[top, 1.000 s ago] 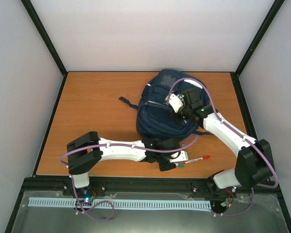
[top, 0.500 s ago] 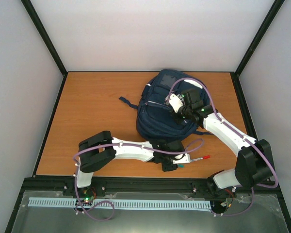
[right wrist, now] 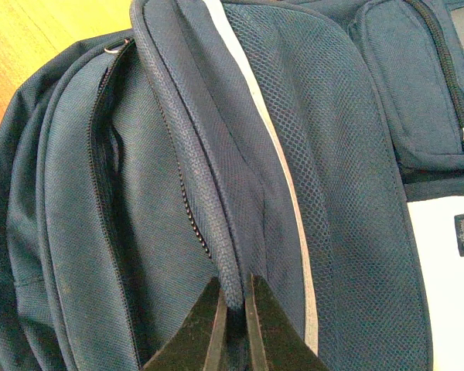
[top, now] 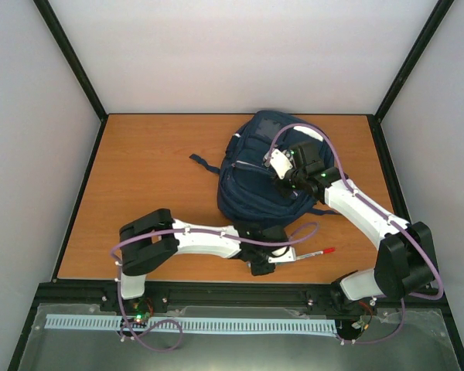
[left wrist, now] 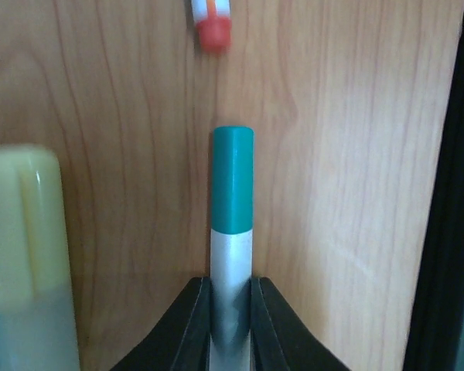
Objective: Pack the student bag
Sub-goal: Move the stationery to the center of the board, then pick up the stationery from the center of the board.
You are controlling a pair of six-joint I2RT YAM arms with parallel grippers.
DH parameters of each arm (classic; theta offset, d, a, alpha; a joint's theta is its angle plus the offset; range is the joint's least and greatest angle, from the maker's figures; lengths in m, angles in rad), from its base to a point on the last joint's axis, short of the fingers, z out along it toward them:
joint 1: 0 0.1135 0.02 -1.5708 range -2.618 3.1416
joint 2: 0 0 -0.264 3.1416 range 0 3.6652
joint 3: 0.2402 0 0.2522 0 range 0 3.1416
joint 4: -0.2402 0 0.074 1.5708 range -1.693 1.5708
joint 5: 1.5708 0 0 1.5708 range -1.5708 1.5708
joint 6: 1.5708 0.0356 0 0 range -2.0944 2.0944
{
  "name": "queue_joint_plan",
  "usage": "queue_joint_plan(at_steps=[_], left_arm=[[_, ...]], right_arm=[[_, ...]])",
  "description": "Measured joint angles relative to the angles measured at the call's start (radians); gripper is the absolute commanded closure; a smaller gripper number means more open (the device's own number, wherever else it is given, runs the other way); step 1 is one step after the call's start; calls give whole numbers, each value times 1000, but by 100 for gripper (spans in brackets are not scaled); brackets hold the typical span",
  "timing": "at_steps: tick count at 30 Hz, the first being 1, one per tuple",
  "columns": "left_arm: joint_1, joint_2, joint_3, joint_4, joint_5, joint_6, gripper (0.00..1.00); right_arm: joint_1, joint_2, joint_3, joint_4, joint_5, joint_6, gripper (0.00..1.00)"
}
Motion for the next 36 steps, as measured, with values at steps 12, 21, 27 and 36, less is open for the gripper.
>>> queue_joint_plan(at_steps=[12, 21, 27, 36], left_arm=[[0, -189, -212, -96, -53, -186, 71], [-2, -156, -151, -216, -90, -289, 76], [-3, -112, -93, -276, -95, -301, 87], [-5, -107, -77, -296, -101, -309, 95]], right_arm=[[-1, 0, 0, 0, -4, 0, 97], [-1, 0, 0, 0, -5, 0, 97], [-7, 0, 0, 0, -11, 0, 97], [-7, 0, 0, 0, -14, 0, 97]])
